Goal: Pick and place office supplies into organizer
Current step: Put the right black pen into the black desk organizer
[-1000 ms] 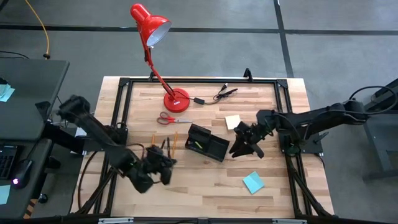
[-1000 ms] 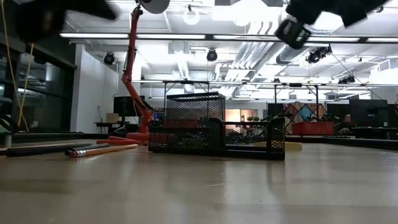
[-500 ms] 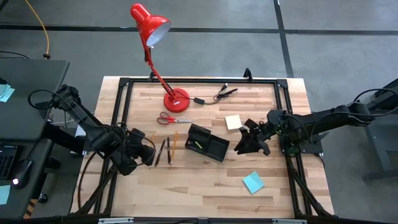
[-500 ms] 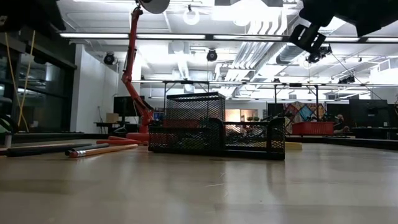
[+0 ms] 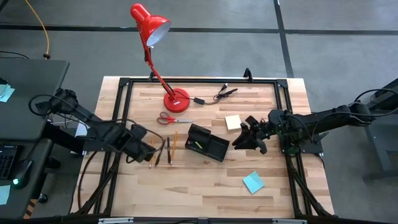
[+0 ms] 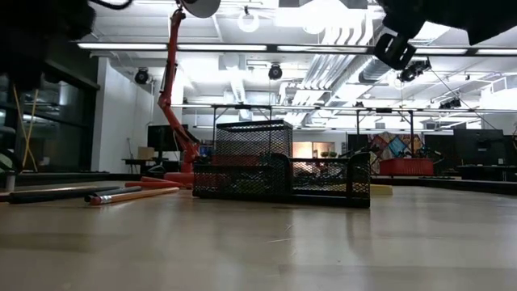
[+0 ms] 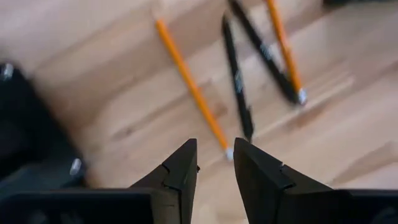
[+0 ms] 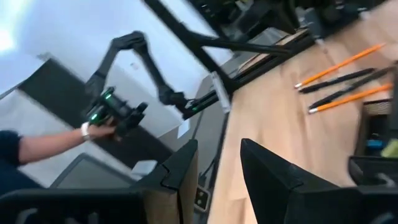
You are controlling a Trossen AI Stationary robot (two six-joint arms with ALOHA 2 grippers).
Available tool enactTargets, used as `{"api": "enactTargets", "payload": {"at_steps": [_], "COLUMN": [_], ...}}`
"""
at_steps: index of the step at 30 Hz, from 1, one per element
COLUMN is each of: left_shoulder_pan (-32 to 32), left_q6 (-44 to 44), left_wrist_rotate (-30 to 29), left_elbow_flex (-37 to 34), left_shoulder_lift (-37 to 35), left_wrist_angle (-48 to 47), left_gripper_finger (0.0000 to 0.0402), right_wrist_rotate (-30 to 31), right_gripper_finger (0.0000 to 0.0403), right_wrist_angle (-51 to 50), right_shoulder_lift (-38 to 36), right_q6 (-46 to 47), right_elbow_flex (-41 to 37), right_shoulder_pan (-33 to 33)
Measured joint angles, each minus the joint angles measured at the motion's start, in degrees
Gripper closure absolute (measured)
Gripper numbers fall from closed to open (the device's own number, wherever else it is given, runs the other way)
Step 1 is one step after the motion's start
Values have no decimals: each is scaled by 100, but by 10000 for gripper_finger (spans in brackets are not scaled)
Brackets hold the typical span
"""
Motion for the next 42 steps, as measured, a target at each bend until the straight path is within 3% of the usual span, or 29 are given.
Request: {"api": "enactTargets", "payload": {"at_steps": [5,7,15,21,24,31,42], "left_shoulder_pan": [181,211,198,193,193,193,193], "left_q6": [520,938,976,822,452,561,149], "left_wrist_rotate": [-401,-382,15,130,201,517,712], "left_elbow_flex": [6,4,2,0,4,146,150], "left_shoulder_lift": [225,350,1168,1607,1663,1658,1716], "left_wrist_angle": [440,440,789,1168,1371,1089,1311], "left_gripper_finger": [305,305,305,305,305,305,305], "right_wrist_rotate": [566,701,931,733,380,-459,-323], "right_gripper_finger": [286,286,286,286,286,286,286], "right_wrist_angle": [-128,-104,-92,-67,-56,-32,24], "right_shoulder_lift": [-8,-5,-43,-43,-85,-212,-380], "right_q6": [208,213,454,403,402,391,207], "right_elbow_flex": [0,2,3,4,4,4,4], "right_shoulder_pan": [-2,-2,-2,-2,2,42,155]}}
